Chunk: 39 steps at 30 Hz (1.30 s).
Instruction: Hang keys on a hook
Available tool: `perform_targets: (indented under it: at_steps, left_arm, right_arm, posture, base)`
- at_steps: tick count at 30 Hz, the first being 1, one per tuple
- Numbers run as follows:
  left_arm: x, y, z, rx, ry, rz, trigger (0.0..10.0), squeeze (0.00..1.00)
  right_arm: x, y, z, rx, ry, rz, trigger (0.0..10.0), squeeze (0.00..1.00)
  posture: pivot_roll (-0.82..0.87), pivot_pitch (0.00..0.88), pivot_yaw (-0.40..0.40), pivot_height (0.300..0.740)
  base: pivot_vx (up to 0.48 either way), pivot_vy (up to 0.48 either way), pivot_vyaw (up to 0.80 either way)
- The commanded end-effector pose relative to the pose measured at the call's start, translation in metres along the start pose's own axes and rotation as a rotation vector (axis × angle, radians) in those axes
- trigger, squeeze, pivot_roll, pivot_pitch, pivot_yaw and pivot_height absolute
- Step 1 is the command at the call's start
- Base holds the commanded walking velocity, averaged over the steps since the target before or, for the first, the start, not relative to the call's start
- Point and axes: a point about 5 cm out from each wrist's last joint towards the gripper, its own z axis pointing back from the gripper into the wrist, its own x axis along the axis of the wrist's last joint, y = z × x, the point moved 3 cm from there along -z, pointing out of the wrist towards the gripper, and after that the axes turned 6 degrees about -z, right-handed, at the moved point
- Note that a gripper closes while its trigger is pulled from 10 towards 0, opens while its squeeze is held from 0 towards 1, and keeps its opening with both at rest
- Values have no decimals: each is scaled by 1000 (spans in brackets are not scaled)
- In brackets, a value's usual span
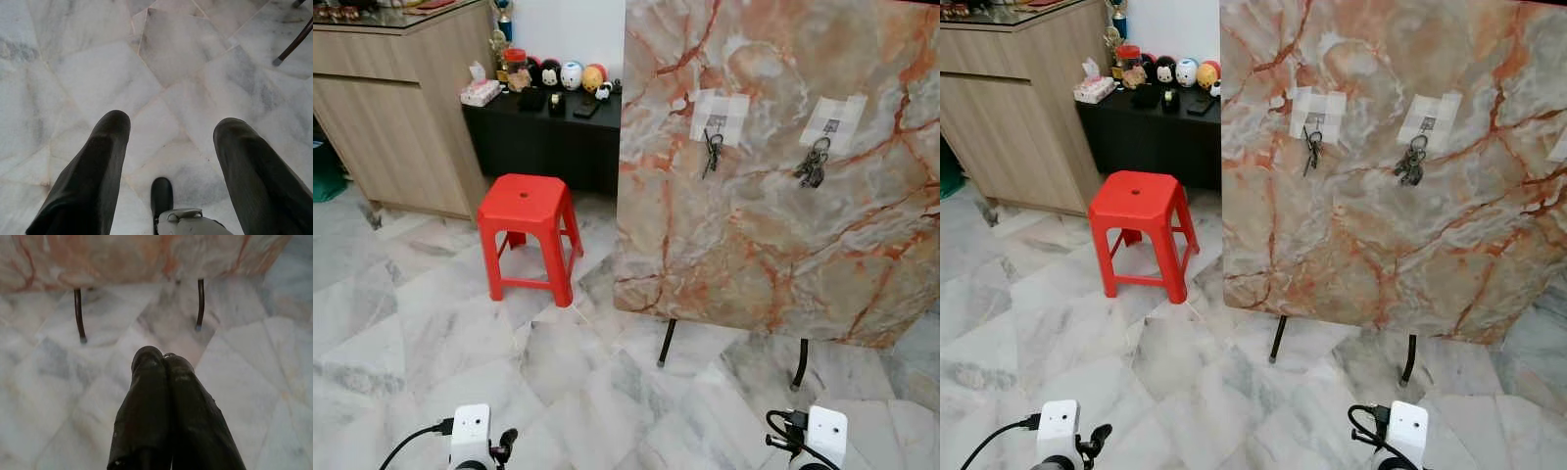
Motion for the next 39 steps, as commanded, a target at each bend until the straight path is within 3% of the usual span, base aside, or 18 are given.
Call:
perform_targets:
  at_steps: [1,2,10,14,20,35,37,38,39]
  left_arm:
    - [-1,-3,0,-6,2,15,10000,0]
    - [-2,-2,0,-2,1,21,10000,0]
    - [-5,-1,2,4,5,28,10000,0]
    - [-4,0,3,5,-17,35,10000,0]
    - [-3,4,4,17,-31,50,10000,0]
    - [-5,3,4,5,-24,42,10000,0]
    - [-6,2,4,-3,-17,47,10000,0]
    - [-8,1,5,-21,-3,43,10000,0]
    - [-8,1,5,-21,-3,43,10000,0]
  right_arm:
    - [84,18,-25,31,-251,10,10000,0]
    - [135,35,-30,74,-400,38,10000,0]
    - [167,48,-21,146,-559,23,10000,0]
    - [176,47,-14,124,-625,37,10000,0]
    - [176,37,-2,40,-672,-6,10000,0]
    - [175,34,-5,9,-611,-161,10000,0]
    - [174,34,-6,12,-596,-175,10000,0]
    - [155,37,-18,28,-445,-121,10000,0]
    - [155,37,-18,28,-445,-121,10000,0]
  posture:
    - [-13,0,-47,740]
    - [-16,0,-46,740]
    - [-23,0,-48,740]
    - [-24,0,-47,740]
    - [-24,0,-42,740]
    - [-32,0,-23,740]
    - [-34,0,-22,740]
    - [-40,0,-17,740]
    - [-40,0,-17,740]
  base:
    - [0,0,0]
    - [0,0,0]
    - [0,0,0]
    - [0,0,0]
    - [0,0,0]
    - [0,0,0]
    - [0,0,0]
    - [0,0,0]
    - [0,0,0]
